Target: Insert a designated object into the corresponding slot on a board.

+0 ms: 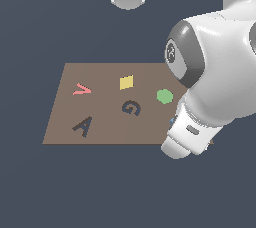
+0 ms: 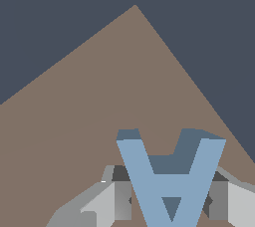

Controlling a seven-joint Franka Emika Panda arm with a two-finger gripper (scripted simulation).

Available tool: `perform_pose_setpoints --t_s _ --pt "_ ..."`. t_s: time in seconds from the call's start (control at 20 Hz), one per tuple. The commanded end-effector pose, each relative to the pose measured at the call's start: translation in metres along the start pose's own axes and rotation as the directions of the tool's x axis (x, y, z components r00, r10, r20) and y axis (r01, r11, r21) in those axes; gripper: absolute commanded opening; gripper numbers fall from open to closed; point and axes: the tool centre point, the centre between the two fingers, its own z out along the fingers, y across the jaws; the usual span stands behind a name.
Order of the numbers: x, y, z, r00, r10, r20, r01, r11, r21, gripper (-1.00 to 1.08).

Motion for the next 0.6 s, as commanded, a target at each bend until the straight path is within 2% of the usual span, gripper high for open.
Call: perform_pose_setpoints --t_s 0.0,0.3,0.55 --pt "-0.001 0.005 0.0 1.0 0.021 0.0 -0.021 1.0 0.0 -1.0" --pt "-0.007 0.027 -0.001 0.991 0.131 0.0 -0.131 0.991 0.0 -1.0" --pt "-0.019 0.055 -0.002 0.961 0.277 -0.001 -0.277 0.961 0.0 -1.0"
